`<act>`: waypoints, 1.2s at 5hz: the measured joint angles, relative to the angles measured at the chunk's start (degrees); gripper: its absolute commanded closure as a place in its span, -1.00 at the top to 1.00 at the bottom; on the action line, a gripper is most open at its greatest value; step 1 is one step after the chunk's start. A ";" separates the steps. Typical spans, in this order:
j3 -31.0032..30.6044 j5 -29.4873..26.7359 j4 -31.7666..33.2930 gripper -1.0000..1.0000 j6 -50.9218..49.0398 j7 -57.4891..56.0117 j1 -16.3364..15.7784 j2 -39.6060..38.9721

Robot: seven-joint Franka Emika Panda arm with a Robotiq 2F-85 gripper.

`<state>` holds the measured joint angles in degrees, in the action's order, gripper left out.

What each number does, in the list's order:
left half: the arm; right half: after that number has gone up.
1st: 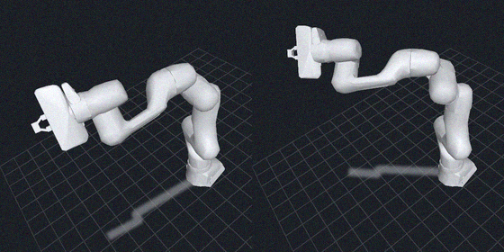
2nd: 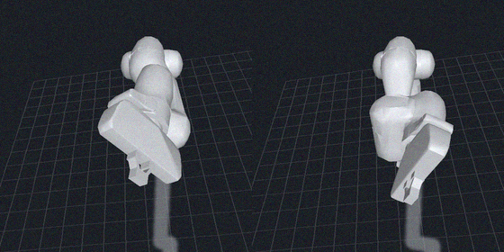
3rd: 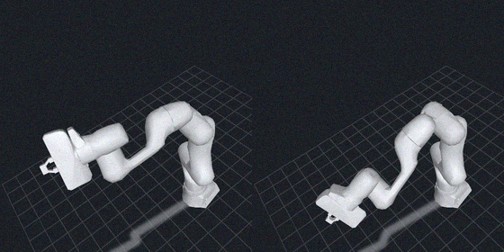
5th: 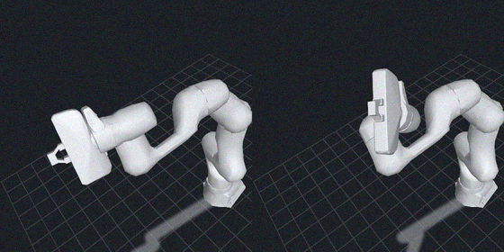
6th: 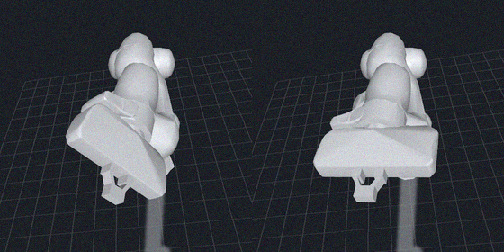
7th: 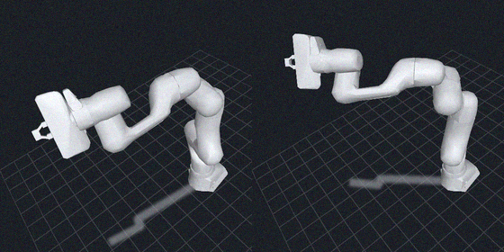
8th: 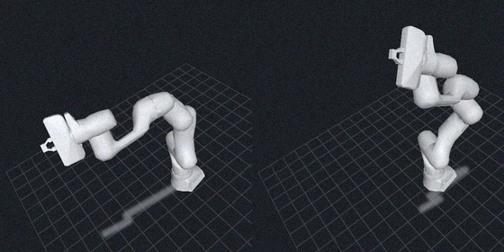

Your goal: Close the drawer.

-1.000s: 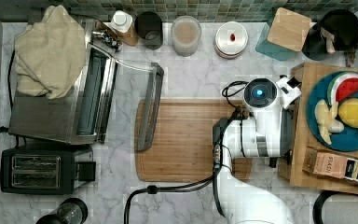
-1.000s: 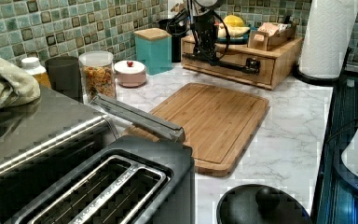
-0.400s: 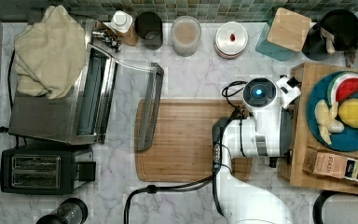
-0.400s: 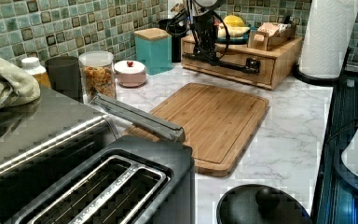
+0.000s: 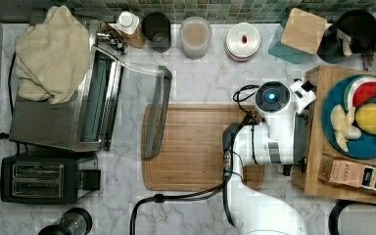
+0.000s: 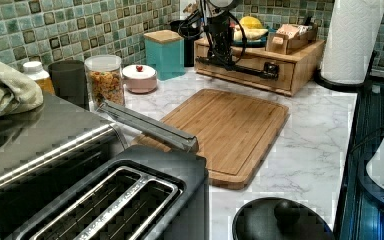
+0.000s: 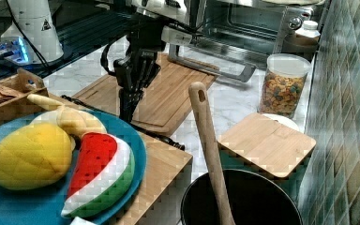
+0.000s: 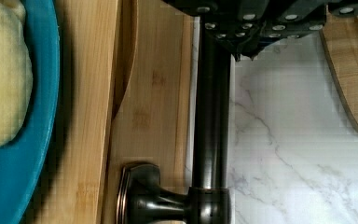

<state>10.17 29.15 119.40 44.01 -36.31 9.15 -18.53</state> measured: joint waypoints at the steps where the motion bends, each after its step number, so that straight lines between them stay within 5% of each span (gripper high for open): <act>1: 0.42 0.00 0.00 -1.00 0.11 0.00 -0.43 -0.04; 6: 1.21 0.03 0.00 -1.00 -0.25 0.00 -1.34 -0.06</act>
